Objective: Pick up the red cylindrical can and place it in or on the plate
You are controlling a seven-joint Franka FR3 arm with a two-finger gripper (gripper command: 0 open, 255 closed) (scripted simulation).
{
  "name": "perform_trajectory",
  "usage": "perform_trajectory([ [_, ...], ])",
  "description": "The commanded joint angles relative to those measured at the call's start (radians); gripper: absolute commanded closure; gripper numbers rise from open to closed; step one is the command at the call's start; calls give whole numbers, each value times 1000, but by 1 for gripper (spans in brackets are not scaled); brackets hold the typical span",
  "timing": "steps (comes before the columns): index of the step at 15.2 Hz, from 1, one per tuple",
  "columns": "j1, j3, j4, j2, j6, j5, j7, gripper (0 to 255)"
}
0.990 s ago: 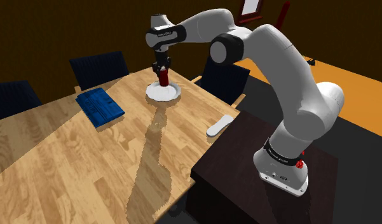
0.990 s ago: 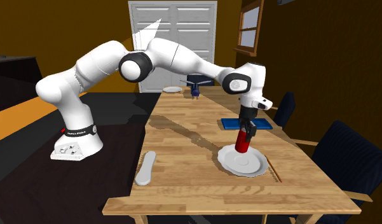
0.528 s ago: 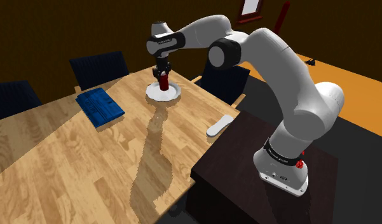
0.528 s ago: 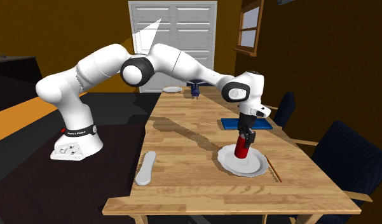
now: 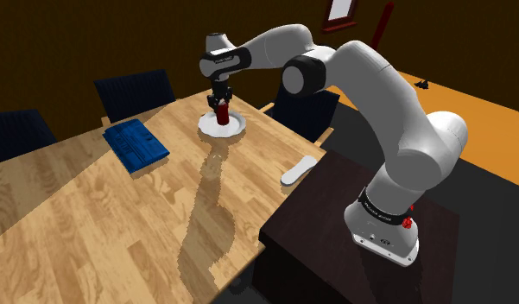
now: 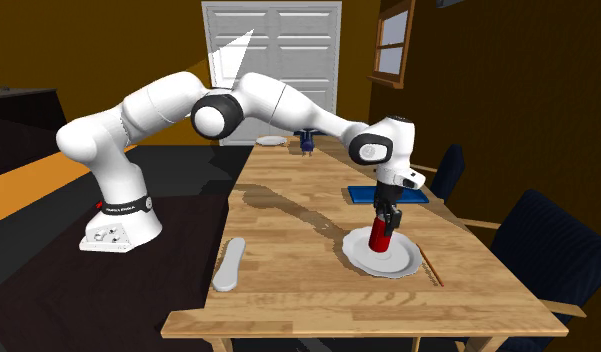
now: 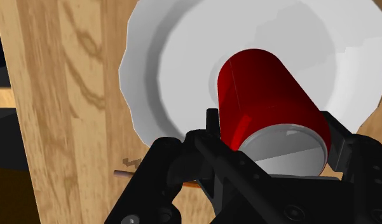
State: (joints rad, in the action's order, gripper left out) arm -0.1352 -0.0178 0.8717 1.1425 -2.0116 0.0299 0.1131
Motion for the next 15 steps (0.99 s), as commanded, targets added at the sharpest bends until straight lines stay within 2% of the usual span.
perform_trajectory([
  [1, 0, 0, -1, 0, 0, 0, 0, 255],
  [2, 0, 0, 0, 0, 0, 0, 0, 0],
  [7, 0, 0, 0, 0, 0, 0, 0, 0],
  [11, 0, -1, 7, -75, 68, -1, 0, 0],
  [15, 0, -1, 7, -75, 68, -1, 0, 0],
])
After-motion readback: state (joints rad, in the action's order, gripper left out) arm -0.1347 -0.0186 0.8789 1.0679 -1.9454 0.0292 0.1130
